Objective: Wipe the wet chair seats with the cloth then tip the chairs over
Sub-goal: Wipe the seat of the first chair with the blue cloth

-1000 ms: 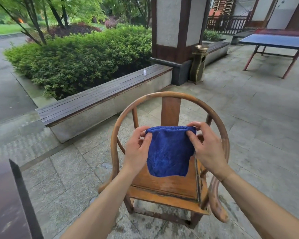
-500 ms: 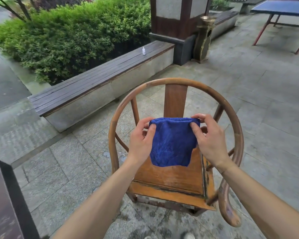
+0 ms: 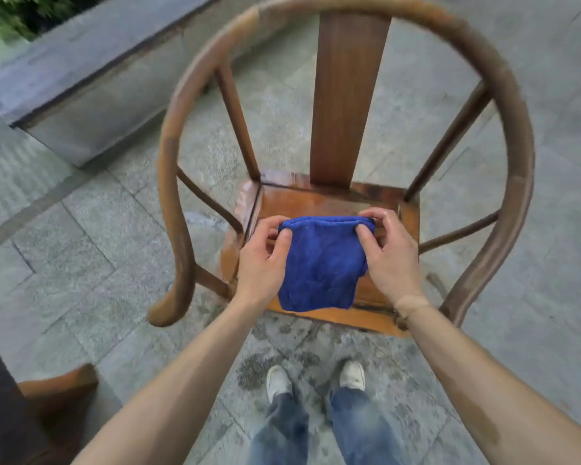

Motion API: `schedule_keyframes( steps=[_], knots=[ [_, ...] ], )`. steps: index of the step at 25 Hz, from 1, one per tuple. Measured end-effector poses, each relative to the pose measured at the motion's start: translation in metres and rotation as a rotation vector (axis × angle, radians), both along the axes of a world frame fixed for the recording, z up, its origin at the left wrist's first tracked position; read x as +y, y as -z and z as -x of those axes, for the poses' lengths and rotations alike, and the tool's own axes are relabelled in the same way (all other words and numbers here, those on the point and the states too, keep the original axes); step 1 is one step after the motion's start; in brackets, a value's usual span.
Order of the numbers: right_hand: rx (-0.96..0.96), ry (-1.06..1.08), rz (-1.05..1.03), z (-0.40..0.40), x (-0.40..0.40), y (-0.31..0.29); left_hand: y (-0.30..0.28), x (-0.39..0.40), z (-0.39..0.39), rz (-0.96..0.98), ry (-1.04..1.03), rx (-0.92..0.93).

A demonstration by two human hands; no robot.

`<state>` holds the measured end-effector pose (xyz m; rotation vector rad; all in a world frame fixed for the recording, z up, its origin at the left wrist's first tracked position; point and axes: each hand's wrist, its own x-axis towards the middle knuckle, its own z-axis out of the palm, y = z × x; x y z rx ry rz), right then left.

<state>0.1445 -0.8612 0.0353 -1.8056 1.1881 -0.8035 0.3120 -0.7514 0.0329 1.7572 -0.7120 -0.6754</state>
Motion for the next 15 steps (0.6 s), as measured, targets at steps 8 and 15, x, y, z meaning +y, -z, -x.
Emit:
schedule_keyframes(
  steps=[8,15],
  knots=[
    [0.165,-0.041,-0.237,-0.002,0.018,0.202,0.207,0.020,0.015,-0.253,-0.145,0.173],
    [0.286,-0.106,-0.210,-0.036,-0.017,0.303,0.307,-0.016,-0.023,-0.400,-0.063,0.023]
  ],
)
